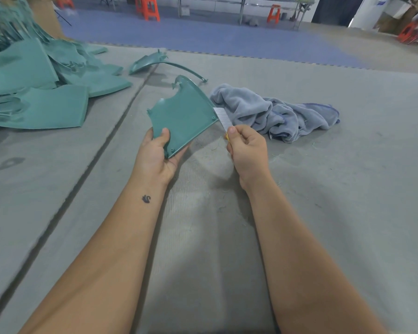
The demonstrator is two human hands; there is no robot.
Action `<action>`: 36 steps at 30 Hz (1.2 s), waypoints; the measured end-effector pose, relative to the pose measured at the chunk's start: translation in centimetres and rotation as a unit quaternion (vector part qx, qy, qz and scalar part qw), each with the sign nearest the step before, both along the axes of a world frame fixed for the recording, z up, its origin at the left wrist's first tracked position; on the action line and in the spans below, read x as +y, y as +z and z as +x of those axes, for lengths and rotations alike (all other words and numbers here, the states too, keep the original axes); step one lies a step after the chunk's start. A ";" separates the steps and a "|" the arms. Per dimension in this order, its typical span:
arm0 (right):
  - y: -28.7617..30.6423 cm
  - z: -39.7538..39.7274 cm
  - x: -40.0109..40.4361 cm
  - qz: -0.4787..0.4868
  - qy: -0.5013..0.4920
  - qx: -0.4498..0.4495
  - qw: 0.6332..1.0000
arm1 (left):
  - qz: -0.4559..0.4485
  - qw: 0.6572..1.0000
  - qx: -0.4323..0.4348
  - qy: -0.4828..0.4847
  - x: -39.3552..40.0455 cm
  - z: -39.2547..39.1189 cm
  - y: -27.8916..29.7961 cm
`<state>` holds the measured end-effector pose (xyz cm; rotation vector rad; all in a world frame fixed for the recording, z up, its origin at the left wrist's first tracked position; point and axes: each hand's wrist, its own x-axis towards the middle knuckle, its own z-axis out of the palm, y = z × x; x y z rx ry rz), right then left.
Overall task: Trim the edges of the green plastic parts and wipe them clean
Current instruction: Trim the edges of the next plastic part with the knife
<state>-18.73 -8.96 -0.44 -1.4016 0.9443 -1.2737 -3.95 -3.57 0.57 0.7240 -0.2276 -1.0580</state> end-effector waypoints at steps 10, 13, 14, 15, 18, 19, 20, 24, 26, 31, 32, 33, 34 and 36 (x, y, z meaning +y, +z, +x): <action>-0.4 0.6 0.5 -0.031 0.066 0.109 0.991 | 0.001 1.000 -0.002 0.019 -0.1 -0.1 -0.3; -0.3 0.4 0.6 -0.032 0.091 0.104 0.990 | -0.003 1.000 0.009 0.021 -0.1 0.0 -0.3; -0.2 0.3 0.6 -0.025 0.090 0.075 0.993 | -0.006 1.000 0.014 0.020 -0.1 0.0 -0.3; -0.1 0.2 0.5 -0.011 0.079 0.036 0.996 | -0.009 1.000 0.018 0.018 -0.1 0.0 -0.2; 0.0 0.0 0.1 0.028 0.023 -0.039 0.999 | -0.015 1.000 0.019 0.010 -0.1 -0.2 -0.2; -0.1 0.0 0.0 0.027 0.012 -0.031 0.999 | -0.016 1.000 0.017 0.009 -0.1 -0.2 -0.2; -0.2 0.1 0.0 0.020 0.011 -0.015 1.000 | -0.016 1.000 0.016 0.010 0.0 -0.2 -0.2; -0.4 0.5 0.2 -0.002 0.032 0.026 0.999 | -0.015 1.000 0.015 0.021 0.0 0.0 -0.2; -0.4 0.4 0.1 -0.008 0.034 0.033 0.999 | -0.012 1.000 0.010 0.022 0.1 0.1 -0.3; -0.2 0.3 0.3 -0.005 0.044 0.046 0.998 | -0.008 1.000 0.015 0.026 0.1 0.2 -0.5; -0.1 0.3 0.4 -0.001 0.044 0.047 0.998 | -0.009 0.999 0.019 0.027 0.1 0.2 -0.5; -0.1 0.3 0.4 0.001 0.046 0.051 0.998 | -0.010 0.999 0.022 0.028 0.1 0.2 -0.5; -0.1 0.3 0.4 -0.002 0.050 0.065 0.997 | -0.014 0.999 0.027 0.029 0.1 0.2 -0.6; 0.0 0.6 0.7 -0.028 0.066 0.130 0.989 | -0.025 0.999 0.033 0.031 0.0 0.2 -0.6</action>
